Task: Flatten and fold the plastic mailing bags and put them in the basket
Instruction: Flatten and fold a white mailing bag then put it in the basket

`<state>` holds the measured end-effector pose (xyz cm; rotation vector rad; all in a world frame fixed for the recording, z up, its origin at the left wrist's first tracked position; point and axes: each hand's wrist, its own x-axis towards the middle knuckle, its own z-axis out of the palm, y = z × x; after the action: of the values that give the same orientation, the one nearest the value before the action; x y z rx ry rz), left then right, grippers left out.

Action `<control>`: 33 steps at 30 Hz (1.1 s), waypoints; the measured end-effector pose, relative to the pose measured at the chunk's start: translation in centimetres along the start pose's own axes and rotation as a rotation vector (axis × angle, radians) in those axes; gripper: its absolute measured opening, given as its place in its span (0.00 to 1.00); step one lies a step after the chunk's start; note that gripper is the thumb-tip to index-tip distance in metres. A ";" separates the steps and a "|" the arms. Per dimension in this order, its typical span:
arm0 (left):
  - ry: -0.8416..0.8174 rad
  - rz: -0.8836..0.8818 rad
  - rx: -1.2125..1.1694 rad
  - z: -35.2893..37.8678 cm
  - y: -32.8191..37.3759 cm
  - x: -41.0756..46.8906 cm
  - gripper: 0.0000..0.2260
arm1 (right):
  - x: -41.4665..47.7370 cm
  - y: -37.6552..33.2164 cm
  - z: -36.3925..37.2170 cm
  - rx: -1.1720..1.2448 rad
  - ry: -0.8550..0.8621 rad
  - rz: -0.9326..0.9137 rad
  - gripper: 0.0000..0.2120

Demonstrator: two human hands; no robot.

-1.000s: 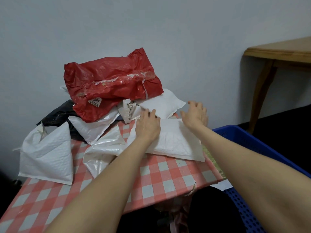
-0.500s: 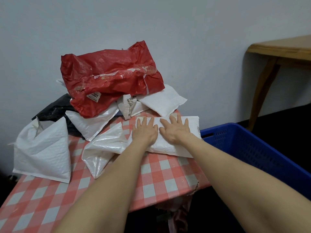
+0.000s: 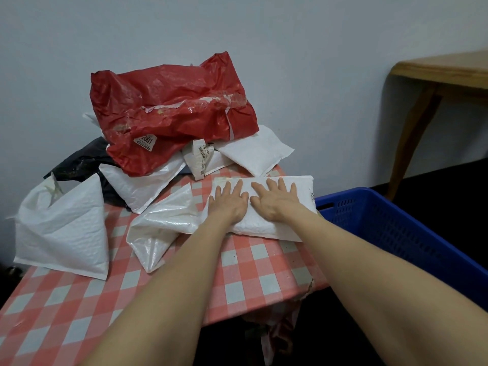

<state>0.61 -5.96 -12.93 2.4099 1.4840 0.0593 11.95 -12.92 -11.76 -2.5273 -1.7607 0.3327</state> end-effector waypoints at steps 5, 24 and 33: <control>-0.009 0.003 -0.017 0.0 0.0 0.3 0.24 | 0.1 0.0 0.0 -0.001 0.005 0.000 0.27; 0.231 0.239 0.103 0.0 4.1 -1.4 0.24 | -1.5 3.2 -1.4 0.184 0.252 0.111 0.26; 0.115 0.173 0.223 1.5 4.0 -1.1 0.23 | -1.9 3.6 1.1 0.103 0.086 0.076 0.26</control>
<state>3.81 -8.90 -13.07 2.7524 1.3912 0.0756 14.40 -16.09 -13.12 -2.5014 -1.5788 0.3039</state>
